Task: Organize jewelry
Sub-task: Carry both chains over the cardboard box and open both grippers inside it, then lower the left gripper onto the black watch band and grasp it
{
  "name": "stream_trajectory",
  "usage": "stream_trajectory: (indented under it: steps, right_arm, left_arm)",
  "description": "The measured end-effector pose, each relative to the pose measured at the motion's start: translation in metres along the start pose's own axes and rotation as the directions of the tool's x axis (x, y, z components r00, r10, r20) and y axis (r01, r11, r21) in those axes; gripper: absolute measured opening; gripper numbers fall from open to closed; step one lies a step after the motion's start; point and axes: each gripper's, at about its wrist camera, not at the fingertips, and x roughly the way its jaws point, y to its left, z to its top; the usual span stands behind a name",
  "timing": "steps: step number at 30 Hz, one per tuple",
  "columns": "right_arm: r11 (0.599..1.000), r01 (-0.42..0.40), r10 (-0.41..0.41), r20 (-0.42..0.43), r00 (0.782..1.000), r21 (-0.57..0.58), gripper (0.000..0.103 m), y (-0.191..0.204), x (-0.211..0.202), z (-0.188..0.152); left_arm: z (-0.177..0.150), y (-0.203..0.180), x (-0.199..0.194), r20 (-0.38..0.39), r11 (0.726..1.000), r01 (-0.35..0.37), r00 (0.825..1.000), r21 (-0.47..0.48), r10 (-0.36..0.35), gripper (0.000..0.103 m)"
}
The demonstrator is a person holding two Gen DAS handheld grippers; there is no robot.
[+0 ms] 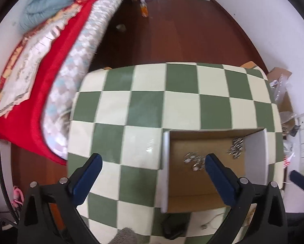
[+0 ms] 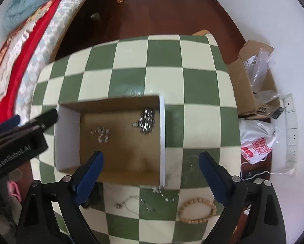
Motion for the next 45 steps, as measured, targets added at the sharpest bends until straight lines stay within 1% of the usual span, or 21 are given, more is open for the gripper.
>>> stream_trajectory:
  steps: [1,5,9,14,17,21,25,29,32,35,37,39,41,42,45]
  right_arm:
    - [1.000,0.002,-0.002,-0.001,1.000,0.003,0.102,0.000,0.000,-0.004]
    - [0.998,0.064,-0.064,0.044,0.997,-0.003,0.103,0.000,-0.006,-0.025]
    - [0.998,0.066,-0.067,0.073,0.995,0.007,0.103,0.000,-0.013,-0.041]
    - [0.997,0.076,-0.077,0.130,0.989,0.014,0.103,0.002,-0.031,-0.063]
    - [0.997,0.070,-0.073,0.166,0.983,0.023,0.103,0.003,-0.045,-0.075]
    - [0.997,0.071,-0.076,0.219,0.973,0.030,0.103,0.005,-0.067,-0.091]
    - [0.996,0.080,-0.087,0.285,0.955,0.035,0.103,0.008,-0.091,-0.107]
    - [0.996,0.078,-0.087,0.329,0.940,0.041,0.103,0.012,-0.109,-0.121]
    - [0.996,0.083,-0.092,0.357,0.930,0.041,0.103,0.015,-0.118,-0.133]
    - [0.995,0.090,-0.103,0.374,0.922,0.053,0.103,0.015,-0.121,-0.144]
    - [0.994,0.083,-0.104,0.384,0.917,0.071,0.103,0.011,-0.117,-0.152]
    - [0.990,0.106,-0.134,0.385,0.913,0.094,0.103,0.006,-0.107,-0.160]
    - [0.986,0.126,-0.159,0.361,0.919,0.113,0.103,0.000,-0.087,-0.167]
    - [0.985,0.127,-0.161,0.338,0.927,0.119,0.103,-0.003,-0.074,-0.169]
    - [0.985,0.106,-0.142,0.284,0.948,0.138,0.103,-0.015,-0.038,-0.173]
  left_arm:
    - [-0.006,0.005,-0.002,0.008,1.000,0.002,1.000,-0.008,-0.002,0.103]
    - [-0.030,0.016,-0.013,0.048,1.000,-0.010,0.999,-0.028,0.012,0.103]
    - [-0.053,0.021,-0.025,0.081,0.999,-0.024,0.996,-0.030,0.026,0.103]
    - [-0.076,0.024,-0.046,0.117,0.999,0.002,0.993,-0.036,0.002,0.103]
    - [-0.089,0.025,-0.065,0.159,0.999,0.008,0.987,-0.032,-0.003,0.103]
    - [-0.103,0.031,-0.087,0.195,0.999,0.010,0.981,-0.048,0.000,0.103]
    - [-0.115,0.038,-0.106,0.229,0.998,0.023,0.973,-0.057,-0.010,0.103]
    - [-0.126,0.043,-0.122,0.267,0.998,0.015,0.964,-0.063,0.002,0.103]
    - [-0.135,0.048,-0.130,0.301,0.997,0.003,0.953,-0.079,0.021,0.103]
    - [-0.147,0.047,-0.125,0.315,0.997,-0.029,0.948,-0.077,0.052,0.103]
    - [-0.154,0.044,-0.114,0.301,0.997,-0.038,0.952,-0.067,0.056,0.103]
    - [-0.161,0.038,-0.093,0.270,0.997,-0.051,0.961,-0.050,0.063,0.103]
    - [-0.167,0.030,-0.073,0.240,0.997,-0.071,0.968,-0.026,0.075,0.103]
    - [-0.170,0.026,-0.063,0.226,0.997,-0.078,0.971,-0.014,0.079,0.103]
    - [-0.177,0.014,-0.029,0.174,0.996,-0.085,0.981,0.019,0.081,0.103]
